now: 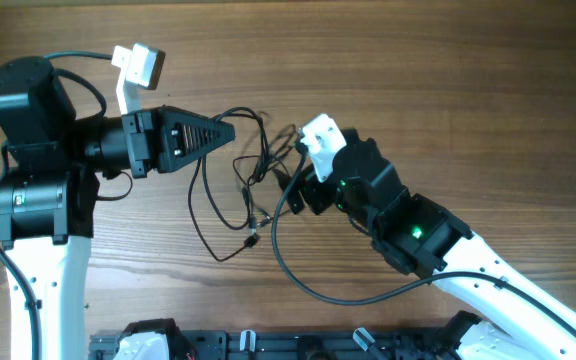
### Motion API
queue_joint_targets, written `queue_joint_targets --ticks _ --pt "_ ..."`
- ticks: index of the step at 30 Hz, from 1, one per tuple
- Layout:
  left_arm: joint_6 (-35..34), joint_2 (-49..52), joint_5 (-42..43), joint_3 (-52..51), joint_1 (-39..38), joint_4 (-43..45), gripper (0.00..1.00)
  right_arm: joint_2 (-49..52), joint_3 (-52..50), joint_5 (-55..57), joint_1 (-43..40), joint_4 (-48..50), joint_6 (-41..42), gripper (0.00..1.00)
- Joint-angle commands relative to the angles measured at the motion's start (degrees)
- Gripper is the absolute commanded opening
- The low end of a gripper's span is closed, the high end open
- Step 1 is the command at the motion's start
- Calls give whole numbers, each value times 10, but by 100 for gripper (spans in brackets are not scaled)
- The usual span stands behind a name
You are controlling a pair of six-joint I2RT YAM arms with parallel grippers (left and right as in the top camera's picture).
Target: Untangle cables
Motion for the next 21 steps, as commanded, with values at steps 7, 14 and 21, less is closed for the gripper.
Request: queue_joint_targets --ticks 7,14,21 --pt "-2 -10 17 9 1 -31 4 0 5 189 0 178 -42 33" --pt "-1 -10 17 9 1 -42 4 0 5 222 0 198 -35 24" --pt "39 -10 17 8 1 -42 16 0 5 64 0 66 -16 100"
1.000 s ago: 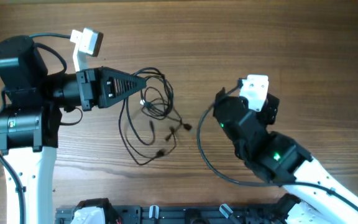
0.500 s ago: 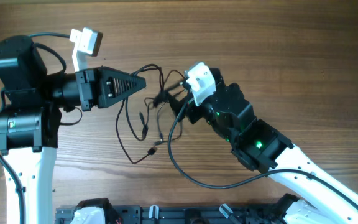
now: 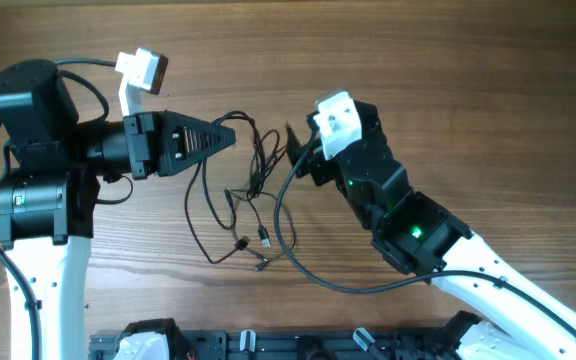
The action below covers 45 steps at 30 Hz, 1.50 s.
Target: Untangle cables
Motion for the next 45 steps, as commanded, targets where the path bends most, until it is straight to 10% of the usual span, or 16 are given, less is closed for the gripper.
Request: queue_joint_targets --ticks 1,5,10,15,30,37,45 --pt "70 -9 0 8 1 2 15 -1 5 -95 0 -40 14 100" --pt "111 -9 -265 8 1 -37 15 -1 5 -101 0 -72 8 100" --pt "90 40 -943 8 1 -173 34 0 5 -102 0 -77 9 100" --pt "64 186 -928 8 3 -235 75 0 5 -142 0 -102 15 100" --pt "68 325 -789 8 -17 -280 75 327 5 -149 -40 -78 101 99" --pt "77 325 -789 8 -53 -279 75 337 5 -167 -48 -57 101 36" --pt "77 325 -789 8 -96 -279 76 368 5 -199 -48 -12 146 47"
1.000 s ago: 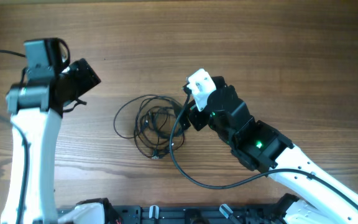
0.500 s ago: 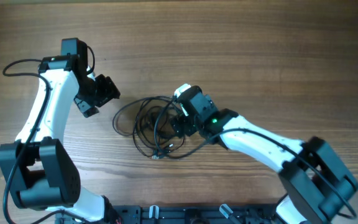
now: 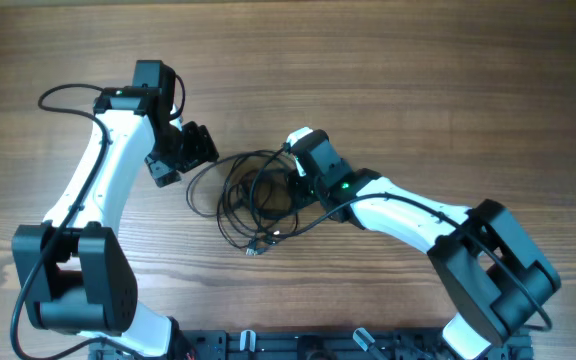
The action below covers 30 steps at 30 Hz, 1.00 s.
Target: Untangle cables
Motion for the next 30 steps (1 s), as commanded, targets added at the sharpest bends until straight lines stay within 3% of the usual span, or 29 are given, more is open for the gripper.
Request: queue_joint_targets --ticks 1,3,5,6,10,13,15,21,25,30 --pt "3 2 7 0 -14 0 76 45 4 -33 0 13 18 47" --pt "3 2 7 0 -15 0 76 79 4 -39 0 29 31 46" --pt "3 2 7 0 -15 0 77 101 4 -39 0 34 34 32" --pt "3 2 7 0 -15 0 77 107 4 -38 0 34 34 4" --pt "5 2 0 0 -16 -1 77 62 12 11 -6 5 30 4" --pt "5 2 0 0 -16 -1 78 -47 65 83 -21 -82 -33 4" --pt "5 2 1 0 -16 -1 78 -178 144 134 -27 -124 -77 4" --pt "20 2 1 0 -16 -10 79 -347 219 131 -27 -46 -92 4" --pt "23 2 1 0 -17 -14 79 -360 219 95 -27 -47 -88 4" --pt "199 2 152 0 -23 -33 76 -318 219 95 -27 -70 -76 4"
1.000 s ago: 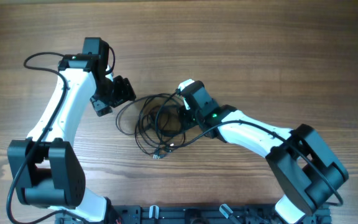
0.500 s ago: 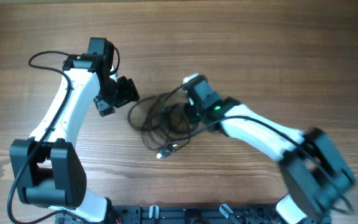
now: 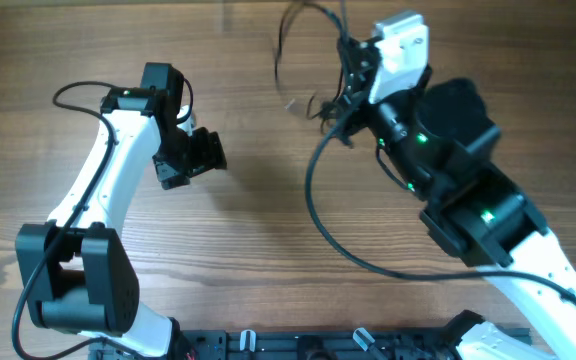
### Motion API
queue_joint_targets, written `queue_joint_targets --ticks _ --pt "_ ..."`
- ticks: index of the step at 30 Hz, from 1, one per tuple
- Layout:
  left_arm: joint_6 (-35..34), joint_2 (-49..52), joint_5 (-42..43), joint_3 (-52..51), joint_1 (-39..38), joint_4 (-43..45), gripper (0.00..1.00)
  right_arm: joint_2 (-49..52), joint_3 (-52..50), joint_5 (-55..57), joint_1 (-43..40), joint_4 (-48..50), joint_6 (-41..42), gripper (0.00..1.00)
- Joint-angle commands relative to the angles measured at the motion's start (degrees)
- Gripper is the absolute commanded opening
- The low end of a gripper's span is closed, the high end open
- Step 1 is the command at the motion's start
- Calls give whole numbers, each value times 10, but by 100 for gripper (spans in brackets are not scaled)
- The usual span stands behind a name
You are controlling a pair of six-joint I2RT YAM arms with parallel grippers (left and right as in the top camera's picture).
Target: Untangle cables
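Observation:
The thin black cables [image 3: 290, 42] hang as a blurred bundle at the top of the overhead view, off the table. My right gripper [image 3: 347, 72] is raised high toward the camera and shut on them, and loose ends [image 3: 318, 105] dangle beside its fingers. My left gripper [image 3: 208, 157] stays low over the wood at centre-left, pointing right. It looks open with nothing between its fingers, and no cable reaches it.
A thick black lead [image 3: 320, 215] belonging to the right arm loops down over the wooden table [image 3: 238, 250]. The left arm's white links [image 3: 103, 185] stretch along the left side. A black rack [image 3: 298, 345] runs along the front edge.
My right gripper was low at the heaped cables in the table's middle. It is now high at the top with the bundle hanging from it. The left gripper has barely shifted and holds nothing.
At first both arms were raised with the cables strung between their grippers. Then the strands hung lower and looser between them. Later both grippers were down at the table with the cables heaped between. Now the right alone holds the bundle aloft.

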Motion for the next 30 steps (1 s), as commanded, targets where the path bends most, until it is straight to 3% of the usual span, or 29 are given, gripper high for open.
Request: queue_joint_targets --ticks 1,3,7,13,17,23,24,25,30 --pt "152 2 134 0 -12 -9 75 29 -3 -13 0 3 9 4" --pt "243 2 217 0 -27 -15 74 48 -3 -3 -1 0 6 4" --pt "337 2 274 0 -62 -26 74 78 -3 9 -1 0 -8 4" --pt "356 2 259 0 -127 -21 78 140 -3 9 -2 -39 -7 4" --pt "354 2 258 0 -130 -21 81 199 -3 9 -2 -98 5 4" --pt "354 2 258 0 -130 4 80 213 -3 -71 -2 -79 0 6" --pt "354 2 258 0 -130 5 80 214 -3 -87 -2 -84 -10 47" --pt "354 2 258 0 -130 4 80 214 -3 -89 -2 -95 -10 100" --pt "339 2 258 0 -130 4 82 218 -3 -37 -3 -227 -1 100"
